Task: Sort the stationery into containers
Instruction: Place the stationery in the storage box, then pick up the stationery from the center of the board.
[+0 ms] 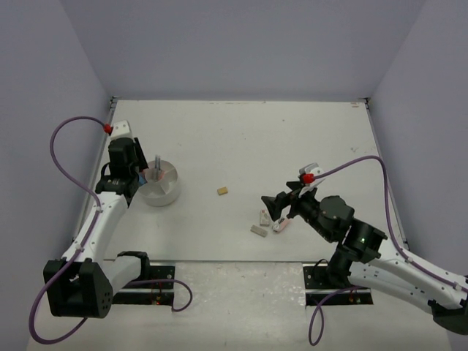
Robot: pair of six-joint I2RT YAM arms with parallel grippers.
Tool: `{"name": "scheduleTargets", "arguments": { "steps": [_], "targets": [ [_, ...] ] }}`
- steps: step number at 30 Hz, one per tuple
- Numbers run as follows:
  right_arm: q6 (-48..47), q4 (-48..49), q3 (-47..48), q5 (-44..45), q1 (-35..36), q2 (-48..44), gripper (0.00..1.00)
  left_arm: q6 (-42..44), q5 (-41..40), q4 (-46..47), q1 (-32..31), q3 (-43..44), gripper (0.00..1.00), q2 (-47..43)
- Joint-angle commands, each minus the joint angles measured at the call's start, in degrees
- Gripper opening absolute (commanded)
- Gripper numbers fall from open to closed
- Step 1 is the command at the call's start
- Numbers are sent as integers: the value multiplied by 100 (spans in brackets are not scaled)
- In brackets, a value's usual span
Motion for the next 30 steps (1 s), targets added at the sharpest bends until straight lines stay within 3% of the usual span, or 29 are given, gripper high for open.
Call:
{"name": "scheduleTargets", "arguments": {
  "steps": [1,2,6,8,14,19,21,22,25,30],
  "targets": [
    [-82,203,-10,221,-10,89,99,-107,-90,-79,49,71,46,-153],
    [-76,200,-1,238,-17,118,99,-119,-50,-115,49,107,46,-221],
    [-73,209,95,186,-10,547,99,-374,152,-477,40,312,88,-770],
    [-64,174,191,97,-10,849,99,-645,128,-887,40,587,97,-973],
    [283,-292,808,-174,-56,2296,99,-1448,545,-2123,40,1151,100,-1641],
    [1321,-1123,2107,-331,-73,3851,99,-1259,373,-1934,40,569,100,-2839],
    [1516,-1536,3024,-415,-117,5051,99,-1183,103,-1707,40,217,100,-3563],
    [1519,-1547,3046,-419,-143,5078,99,-1173,94,-1702,40,74,100,-3576],
    [1641,-2110,4165,-800,-268,6450,92,-1136,244,-1498,17,-399,100,-4079],
    [1658,-2345,4910,-1005,-302,7385,78,-1101,407,-1437,-140,-430,100,-4082]
  ]
}}
